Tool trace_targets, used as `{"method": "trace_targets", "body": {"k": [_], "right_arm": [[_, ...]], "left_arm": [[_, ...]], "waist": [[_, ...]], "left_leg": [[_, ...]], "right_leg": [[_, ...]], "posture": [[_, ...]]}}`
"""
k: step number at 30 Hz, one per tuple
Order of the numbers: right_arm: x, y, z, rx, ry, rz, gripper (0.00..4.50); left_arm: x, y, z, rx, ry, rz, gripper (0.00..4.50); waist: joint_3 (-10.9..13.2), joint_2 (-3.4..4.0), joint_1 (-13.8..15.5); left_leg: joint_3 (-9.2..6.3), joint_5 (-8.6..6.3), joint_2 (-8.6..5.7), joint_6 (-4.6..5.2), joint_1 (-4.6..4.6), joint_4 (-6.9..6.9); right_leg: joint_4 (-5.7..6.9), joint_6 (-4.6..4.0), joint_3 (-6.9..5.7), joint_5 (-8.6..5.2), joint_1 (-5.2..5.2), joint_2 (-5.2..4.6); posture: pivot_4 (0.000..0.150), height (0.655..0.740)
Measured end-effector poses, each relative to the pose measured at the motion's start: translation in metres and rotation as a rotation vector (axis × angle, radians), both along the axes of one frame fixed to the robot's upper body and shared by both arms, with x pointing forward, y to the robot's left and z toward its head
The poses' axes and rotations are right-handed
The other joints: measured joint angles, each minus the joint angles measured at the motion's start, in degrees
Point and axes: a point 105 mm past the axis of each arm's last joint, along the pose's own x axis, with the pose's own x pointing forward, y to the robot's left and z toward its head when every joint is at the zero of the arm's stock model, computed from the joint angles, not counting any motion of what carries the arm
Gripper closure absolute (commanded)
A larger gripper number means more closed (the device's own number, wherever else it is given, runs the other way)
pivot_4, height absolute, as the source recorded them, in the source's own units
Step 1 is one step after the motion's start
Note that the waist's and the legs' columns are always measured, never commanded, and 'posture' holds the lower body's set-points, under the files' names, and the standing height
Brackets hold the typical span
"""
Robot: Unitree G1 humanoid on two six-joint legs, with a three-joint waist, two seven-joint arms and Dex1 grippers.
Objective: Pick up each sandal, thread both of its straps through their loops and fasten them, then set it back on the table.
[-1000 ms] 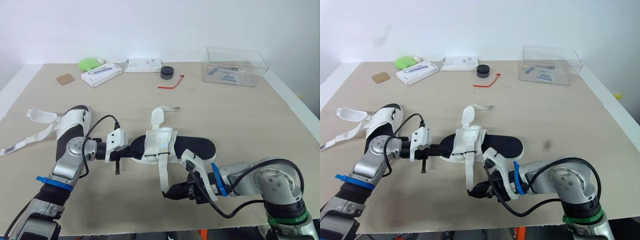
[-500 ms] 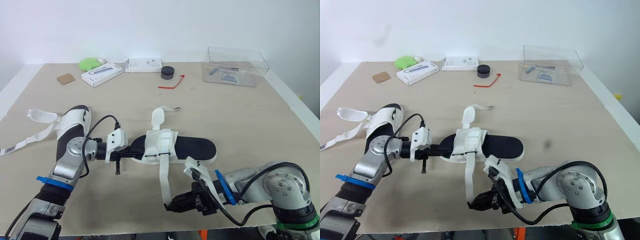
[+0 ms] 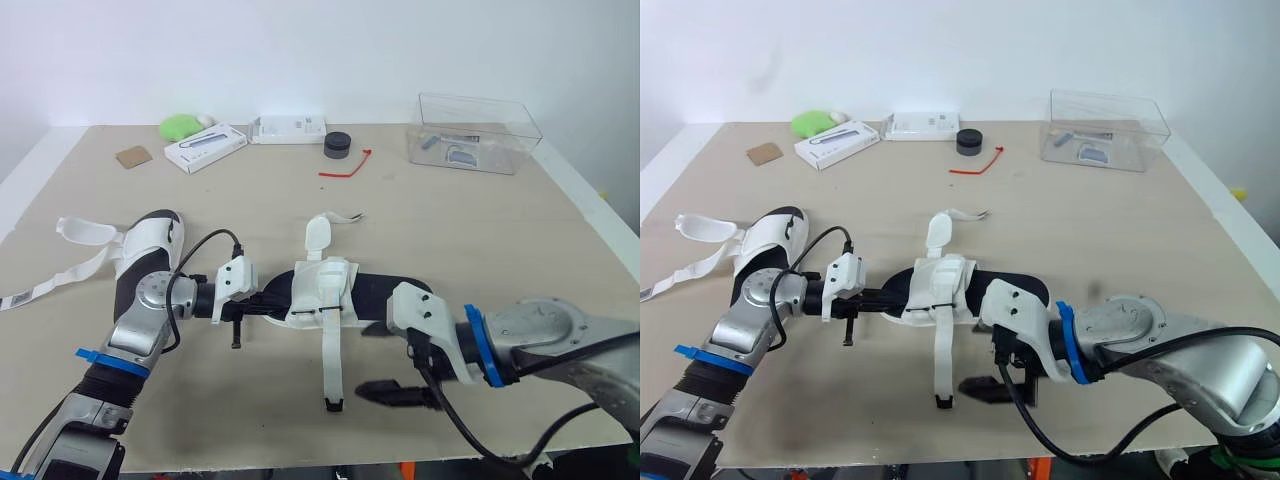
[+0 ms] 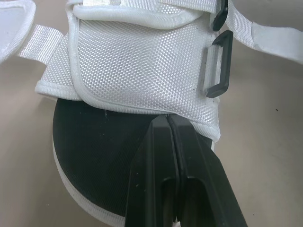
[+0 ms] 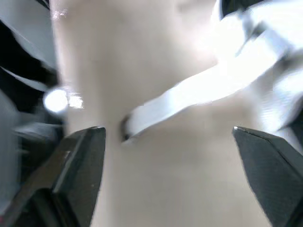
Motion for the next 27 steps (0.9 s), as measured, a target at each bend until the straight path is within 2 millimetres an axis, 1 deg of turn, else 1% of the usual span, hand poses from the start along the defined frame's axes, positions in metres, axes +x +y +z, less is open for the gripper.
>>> {"method": "trace_targets", "body": {"k": [2,4,8,11,13,17,20,22,27], "right_arm": [[0.003,0.005,0.003,-0.002,-0.177,0.101,0.03],[0.008,0.009,0.002,-0.039,-0.42,0.226,0.03],[0.019,0.004,-0.013,-0.165,-0.787,0.429,0.03],[0.022,0.002,-0.025,-0.21,-0.908,0.526,0.03],[0.025,0.004,-0.03,-0.217,-0.966,0.575,0.03],[0.022,0.016,-0.029,-0.159,-1.027,0.637,0.03],[0.02,0.025,-0.024,-0.108,-1.042,0.647,0.03],[0.021,0.028,-0.021,-0.106,-1.053,0.658,0.03],[0.017,0.031,-0.023,-0.089,-1.015,0.684,0.03]], "left_arm": [[0.0,0.0,0.0,0.0,0.0,0.001,4.5],[0.0,0.0,0.0,-0.002,0.001,0.003,4.5],[-0.001,0.0,-0.001,-0.007,0.003,0.013,4.5],[-0.001,0.001,-0.001,-0.009,0.009,0.019,4.5],[-0.001,0.001,-0.001,-0.011,0.013,0.025,4.5],[-0.002,0.001,-0.001,-0.013,0.013,0.029,4.5],[-0.002,0.001,-0.001,-0.012,0.017,0.032,4.5],[-0.003,0.001,-0.001,-0.011,0.019,0.034,4.5],[-0.003,0.001,-0.001,-0.013,0.021,0.036,4.5]], "waist": [[0.0,0.0,0.0],[0.0,0.0,0.0],[0.0,-0.01,-0.01],[0.0,-0.01,0.0],[0.0,-0.01,0.0],[0.0,-0.01,0.0],[0.0,-0.01,0.01],[0.0,-0.01,0.01],[-0.01,-0.01,0.02]], "left_leg": [[0.03,-0.01,0.0,-0.01,0.0,0.0],[0.08,0.0,-0.02,-0.04,0.0,0.0],[0.2,0.02,-0.03,-0.07,0.04,0.01],[0.29,0.02,-0.02,-0.07,0.06,0.0],[0.32,0.02,-0.02,-0.07,0.07,0.0],[0.3,0.02,-0.02,-0.07,0.14,0.0],[0.29,0.02,-0.02,-0.06,0.17,0.0],[0.3,0.02,-0.03,-0.06,0.19,0.0],[0.3,0.02,-0.03,-0.06,0.22,0.0]], "right_leg": [[-0.01,0.01,0.01,0.0,0.0,0.0],[-0.01,0.01,0.03,0.0,0.0,-0.03],[-0.01,0.03,0.11,0.02,0.0,-0.03],[0.0,0.0,0.13,0.01,-0.01,-0.01],[0.03,-0.02,0.14,0.02,-0.01,-0.01],[0.11,-0.07,0.16,0.02,0.02,0.0],[0.12,-0.08,0.21,0.02,0.02,0.0],[0.13,-0.08,0.24,0.03,0.04,-0.01],[0.14,-0.1,0.23,0.02,0.05,-0.01]], "posture": [[0.15,0.74],[0.15,0.74],[0.15,0.74],[0.15,0.74],[0.15,0.74],[0.15,0.74],[0.15,0.74],[0.15,0.74],[0.15,0.74]]}}
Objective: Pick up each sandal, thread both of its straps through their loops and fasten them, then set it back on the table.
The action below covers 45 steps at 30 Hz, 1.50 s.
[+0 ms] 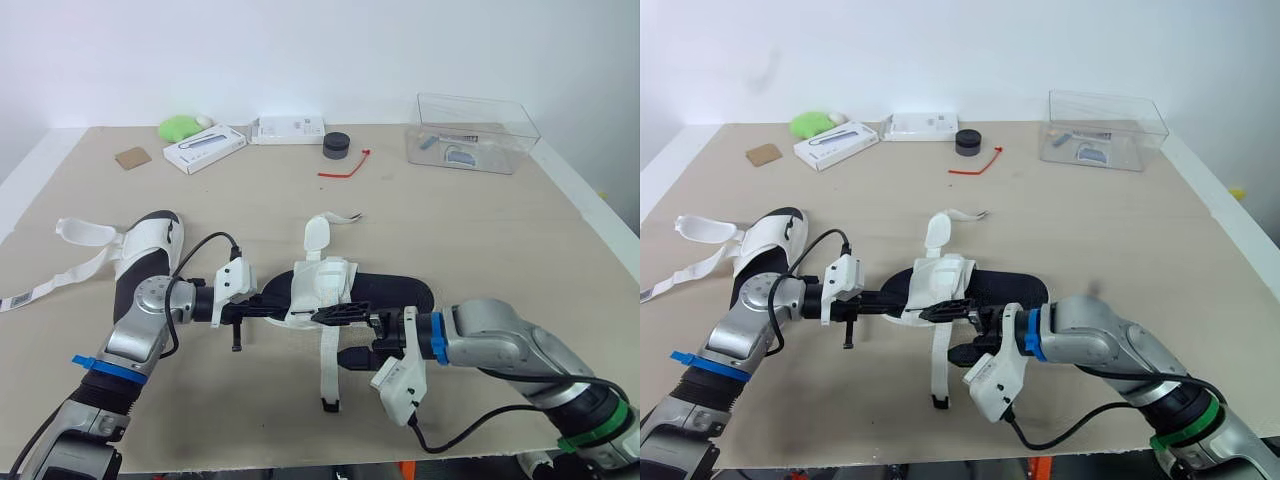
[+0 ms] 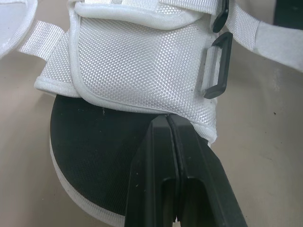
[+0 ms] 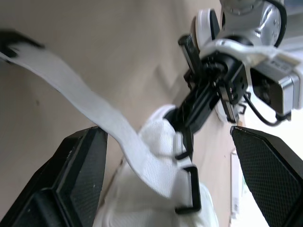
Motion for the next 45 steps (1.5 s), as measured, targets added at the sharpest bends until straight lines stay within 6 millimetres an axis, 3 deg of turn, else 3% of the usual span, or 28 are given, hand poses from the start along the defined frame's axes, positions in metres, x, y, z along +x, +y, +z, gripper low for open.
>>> {"method": "trace_targets", "body": {"k": [1,5,6,9,12,13,22,29,33,45], "right_arm": [[0.0,0.0,0.0,-0.002,0.008,0.001,0.03],[-0.004,-0.001,-0.006,-0.027,0.029,0.008,1.7],[-0.004,-0.002,-0.007,-0.032,0.032,0.009,1.8],[-0.005,-0.001,-0.009,-0.038,0.041,0.013,2.87],[-0.006,-0.001,-0.012,-0.051,0.051,0.018,4.23],[-0.006,-0.001,-0.012,-0.054,0.053,0.017,4.45],[-0.006,-0.001,-0.015,-0.022,0.152,-0.025,4.45],[0.005,0.009,0.026,0.349,0.492,-0.17,4.45],[0.034,0.002,0.052,0.608,0.754,-0.35,4.45],[0.071,-0.017,0.037,0.744,1.079,-0.699,4.45]], "left_arm": [[0.0,0.0,0.0,0.0,0.0,0.0,4.5],[0.0,0.0,0.0,0.0,0.001,0.002,4.5],[0.0,0.0,0.0,0.0,0.001,0.003,4.5],[0.0,0.0,0.0,-0.001,0.001,0.006,4.5],[0.001,0.0,0.0,-0.001,0.002,0.008,4.5],[0.001,0.0,0.0,-0.001,0.002,0.009,4.5],[0.001,0.001,-0.001,-0.003,0.012,0.015,4.5],[0.002,0.001,-0.001,-0.002,0.012,0.021,4.5],[0.003,0.001,-0.002,-0.002,0.014,0.023,4.5],[0.005,0.001,-0.001,-0.002,0.015,0.017,4.5]], "waist": [[0.0,0.0,0.0],[0.0,0.0,0.0],[0.0,0.0,0.01],[0.0,0.0,0.01],[0.0,0.0,0.01],[0.0,0.0,0.01],[-0.02,-0.03,0.01],[-0.03,-0.04,0.03],[-0.03,-0.05,0.03],[-0.03,-0.04,0.01]], "left_leg": [[0.0,0.0,0.0,0.0,0.01,0.0],[0.01,0.0,0.0,0.0,0.04,0.0],[0.01,0.0,0.0,0.0,0.04,0.01],[0.01,0.0,0.0,0.0,0.07,0.01],[0.01,0.0,0.0,0.0,0.08,0.02],[0.02,0.0,0.0,0.0,0.09,0.02],[0.0,0.01,0.0,0.0,0.19,0.02],[-0.01,0.01,0.03,-0.01,0.27,0.07],[-0.03,0.05,0.05,-0.05,0.29,0.07],[-0.01,0.08,0.03,-0.03,0.26,0.07]], "right_leg": [[0.01,0.0,0.0,0.0,0.0,0.0],[0.04,-0.01,0.01,0.0,0.01,0.0],[0.06,-0.01,0.01,0.0,0.01,0.0],[0.09,-0.02,0.02,0.0,0.01,0.01],[0.11,-0.02,0.02,0.0,0.02,0.01],[0.11,-0.02,0.03,0.0,0.02,0.01],[0.13,-0.05,0.02,0.0,0.1,0.03],[0.18,-0.1,0.03,0.05,0.17,0.02],[0.19,-0.18,0.03,0.13,0.18,0.04],[0.19,-0.12,0.04,0.15,0.16,0.03]], "posture": [[0.15,0.74],[0.15,0.74],[0.15,0.74],[0.15,0.74],[0.15,0.74],[0.15,0.74],[0.15,0.74],[0.15,0.74],[0.15,0.74],[0.15,0.74]]}}
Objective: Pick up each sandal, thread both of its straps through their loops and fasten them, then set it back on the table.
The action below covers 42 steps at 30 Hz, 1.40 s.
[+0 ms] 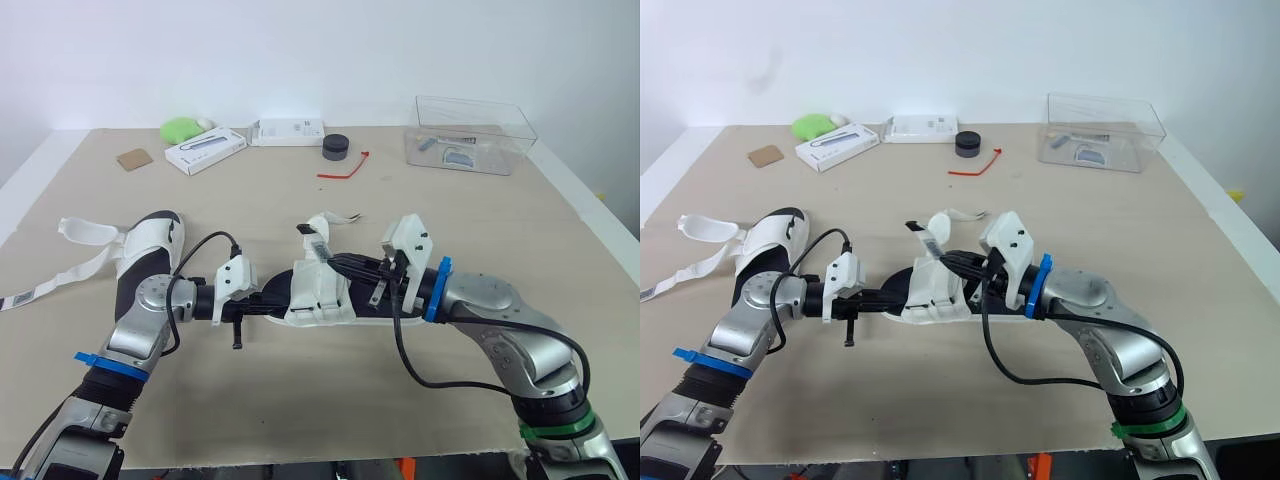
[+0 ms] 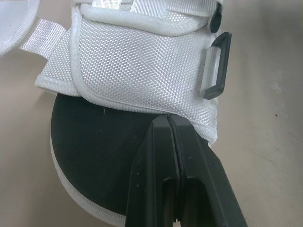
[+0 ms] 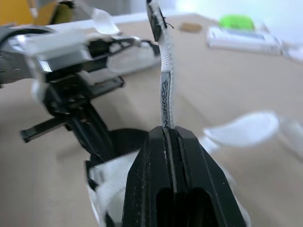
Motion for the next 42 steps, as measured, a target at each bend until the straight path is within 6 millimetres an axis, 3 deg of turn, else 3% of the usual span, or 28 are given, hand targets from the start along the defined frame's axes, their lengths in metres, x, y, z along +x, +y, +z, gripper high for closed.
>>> {"method": "trace_targets", "body": {"k": [12,16,42], "right_arm": [[0.017,0.0,-0.01,0.024,0.131,-0.069,4.45],[0.018,0.002,-0.004,0.036,0.124,-0.065,4.45],[0.027,0.002,-0.018,-0.037,0.174,-0.062,4.45]], "left_arm": [[0.001,0.0,0.0,-0.001,-0.003,0.002,4.5],[0.001,0.0,0.0,-0.002,-0.004,0.004,4.5],[0.002,0.001,0.0,0.0,-0.013,0.007,4.5]], "waist": [[0.0,0.0,-0.05],[0.0,0.0,-0.06],[0.0,0.0,-0.08]], "left_leg": [[0.03,0.03,0.0,0.03,-0.01,0.0],[0.03,0.04,0.01,0.03,-0.01,0.0],[0.06,0.04,0.02,0.03,-0.03,-0.01]], "right_leg": [[0.0,0.04,0.04,0.05,-0.02,0.01],[0.0,0.04,0.04,0.06,-0.03,0.03],[-0.01,0.05,0.06,0.07,-0.07,0.04]], "posture": [[0.15,0.74],[0.15,0.74],[0.15,0.74]]}}
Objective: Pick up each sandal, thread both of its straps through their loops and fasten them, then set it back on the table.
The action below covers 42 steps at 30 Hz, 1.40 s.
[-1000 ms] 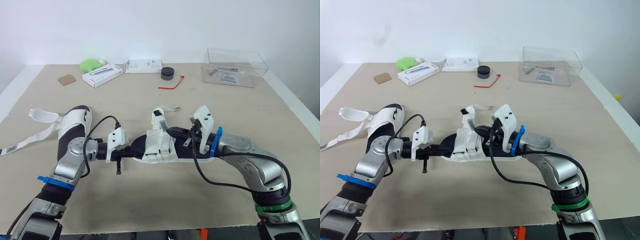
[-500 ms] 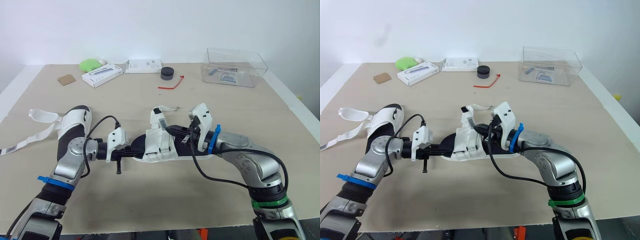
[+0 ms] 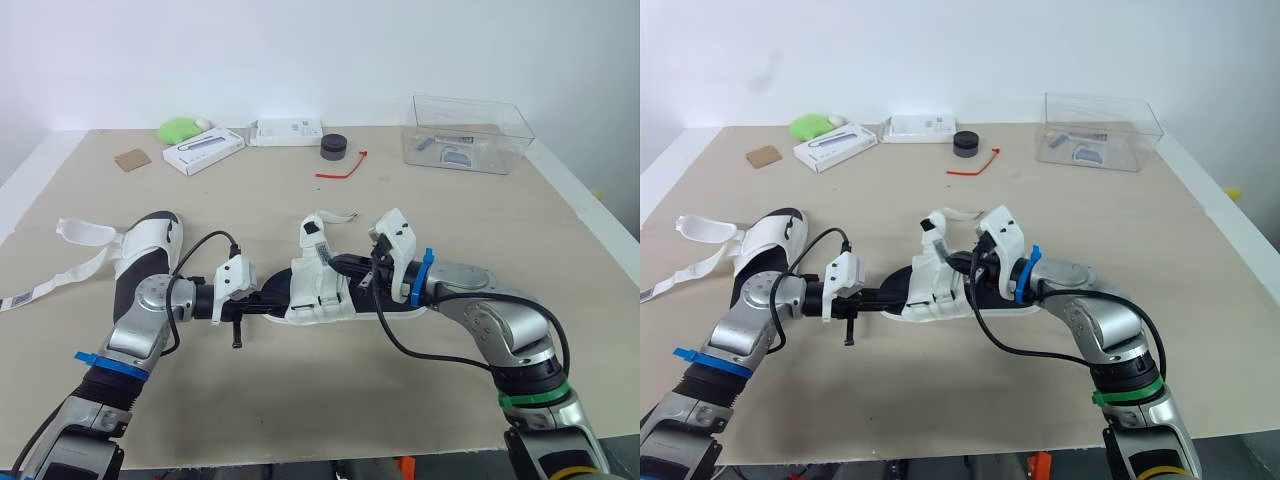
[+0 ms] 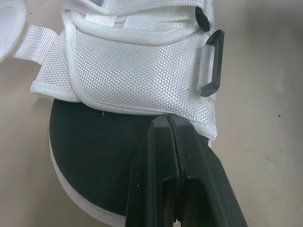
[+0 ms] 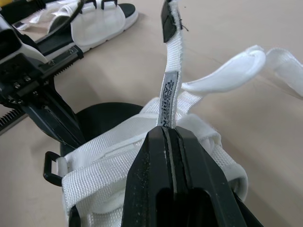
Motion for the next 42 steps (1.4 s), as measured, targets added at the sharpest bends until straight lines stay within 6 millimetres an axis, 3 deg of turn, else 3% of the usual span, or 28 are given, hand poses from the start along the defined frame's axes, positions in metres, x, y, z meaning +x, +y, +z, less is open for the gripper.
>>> {"method": "trace_targets", "body": {"k": [1,2,5,9,12,15,18,23,26,30,42], "right_arm": [[0.0,-0.001,-0.001,-0.003,0.002,-0.003,3.84],[0.002,-0.002,-0.001,-0.009,0.004,-0.013,3.57],[0.008,-0.01,0.0,-0.037,-0.027,-0.056,2.18],[0.015,-0.018,0.016,-0.071,-0.116,-0.083,2.18],[0.018,-0.008,0.048,-0.06,-0.236,-0.055,2.18],[0.016,0.006,0.067,-0.008,-0.275,-0.001,3.06],[0.016,0.014,0.065,0.006,-0.25,0.037,4.48],[0.031,0.0,0.024,-0.087,-0.111,0.003,4.48],[0.037,-0.004,0.01,-0.125,-0.067,-0.006,4.48],[0.044,-0.01,0.003,-0.173,-0.046,-0.013,4.48],[0.038,-0.01,0.001,-0.302,-0.05,0.108,4.48]], "left_arm": [[0.0,0.0,0.0,0.0,0.0,0.0,4.5],[0.0,0.0,0.0,0.0,0.0,0.0,4.5],[0.0,0.0,0.0,-0.001,-0.002,0.0,4.5],[0.0,0.0,0.001,-0.001,-0.008,-0.003,4.5],[0.0,0.001,0.0,-0.002,-0.01,-0.001,4.5],[0.001,0.001,0.0,-0.003,-0.011,-0.003,4.5],[0.001,-0.001,0.0,-0.007,-0.01,-0.005,4.5],[0.001,-0.001,0.001,-0.01,-0.011,-0.006,4.5],[0.001,-0.001,0.001,-0.011,-0.012,-0.006,4.5],[0.001,-0.001,0.001,-0.011,-0.014,-0.006,4.5],[-0.002,-0.002,0.002,-0.017,-0.022,-0.035,4.5]], "waist": [[0.0,0.0,0.0],[0.0,0.0,0.0],[0.0,0.0,0.0],[0.01,0.01,0.0],[0.01,0.01,0.0],[0.01,0.01,-0.01],[0.0,0.0,0.0],[0.01,0.01,0.0],[0.01,0.01,0.0],[0.01,0.01,-0.01],[0.01,0.01,0.0]], "left_leg": [[0.0,0.0,0.0,0.0,0.0,0.0],[0.0,0.0,0.0,0.0,0.0,0.0],[0.02,0.0,0.0,0.0,-0.01,0.0],[0.06,0.0,-0.01,0.0,-0.1,0.0],[0.07,0.0,0.0,0.0,-0.12,0.0],[0.06,0.0,0.01,0.0,-0.12,0.0],[0.07,0.0,0.0,0.0,-0.13,0.0],[0.14,0.0,-0.02,0.0,-0.18,0.0],[0.12,0.0,-0.01,0.0,-0.21,-0.01],[0.13,0.0,-0.01,0.0,-0.2,-0.01],[0.12,-0.01,-0.01,0.0,-0.22,-0.08]], "right_leg": [[0.0,0.0,0.0,0.0,0.0,0.0],[0.0,0.0,0.0,0.0,0.0,0.0],[0.0,0.0,0.01,0.0,-0.01,0.0],[0.0,0.02,0.04,0.01,-0.1,-0.01],[0.0,0.03,0.05,0.02,-0.13,0.0],[0.0,0.03,0.05,0.02,-0.12,0.01],[-0.02,0.02,0.05,0.02,-0.11,-0.02],[-0.06,0.04,0.08,0.04,-0.15,-0.05],[-0.06,0.04,0.08,0.04,-0.18,-0.02],[-0.06,0.03,0.08,0.05,-0.18,-0.03],[-0.06,0.01,0.08,0.02,-0.22,-0.03]], "posture": [[0.15,0.74],[0.15,0.74],[0.15,0.74],[0.15,0.74],[0.15,0.74],[0.15,0.74],[0.15,0.74],[0.15,0.74],[0.15,0.74],[0.15,0.74],[0.15,0.74]]}}
